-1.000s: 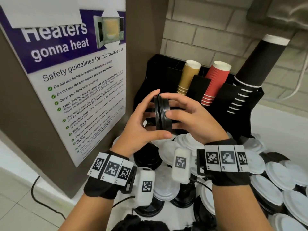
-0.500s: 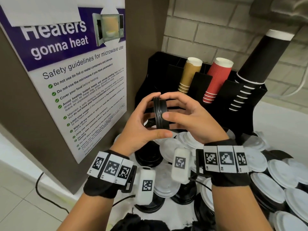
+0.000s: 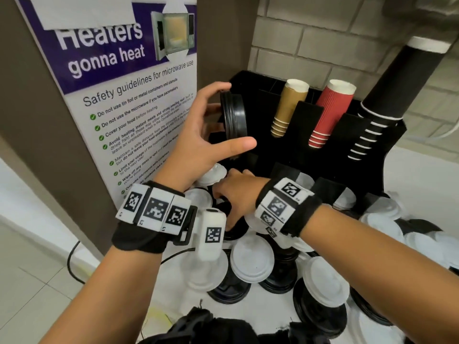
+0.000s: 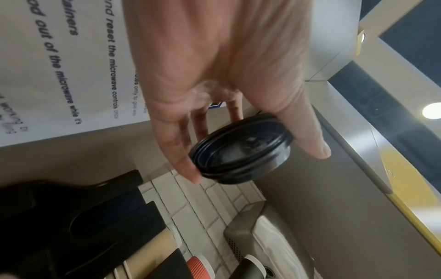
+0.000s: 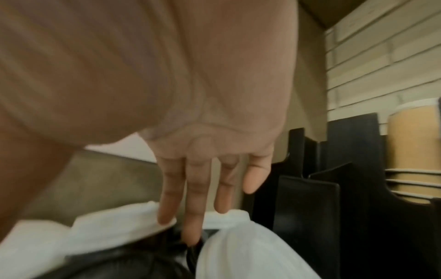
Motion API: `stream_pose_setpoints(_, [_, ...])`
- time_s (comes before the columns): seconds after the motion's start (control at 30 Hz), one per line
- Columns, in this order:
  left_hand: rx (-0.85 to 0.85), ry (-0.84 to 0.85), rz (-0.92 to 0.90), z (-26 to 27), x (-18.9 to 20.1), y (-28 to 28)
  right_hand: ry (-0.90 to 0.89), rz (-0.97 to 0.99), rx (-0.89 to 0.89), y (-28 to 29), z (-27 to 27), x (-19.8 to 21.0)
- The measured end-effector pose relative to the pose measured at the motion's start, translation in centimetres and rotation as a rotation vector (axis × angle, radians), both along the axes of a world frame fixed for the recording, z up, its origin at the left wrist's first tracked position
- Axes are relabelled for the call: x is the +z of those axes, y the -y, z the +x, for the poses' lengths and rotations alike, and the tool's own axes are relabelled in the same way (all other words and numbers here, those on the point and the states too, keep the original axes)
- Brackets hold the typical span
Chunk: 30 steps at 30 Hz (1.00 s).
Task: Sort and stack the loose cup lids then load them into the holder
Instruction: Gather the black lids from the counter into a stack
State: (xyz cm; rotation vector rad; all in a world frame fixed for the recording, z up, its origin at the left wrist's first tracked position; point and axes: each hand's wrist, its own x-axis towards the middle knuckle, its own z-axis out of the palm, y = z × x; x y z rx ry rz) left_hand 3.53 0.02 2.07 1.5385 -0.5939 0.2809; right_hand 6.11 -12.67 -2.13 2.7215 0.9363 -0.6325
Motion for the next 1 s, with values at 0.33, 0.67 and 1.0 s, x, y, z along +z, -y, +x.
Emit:
stream_pose_setpoints(0.33, [0.014,0.008,0.039,-0.5,0.7,-0.6,0.021,0.079,-0.058,1.1,1.4,-1.1])
stream_pose_setpoints(0.67, [0.058,-0.103,-0.012,-0.6,-0.9,0.3,0.088,1.08,-0.601,6.4,2.1,1.8])
stream_pose_setpoints(1.0, [-0.093,-0.221,-0.109,-1.8,-4.0,1.7,-0.32,1.784,-0.516,6.3,-5.2,1.8])
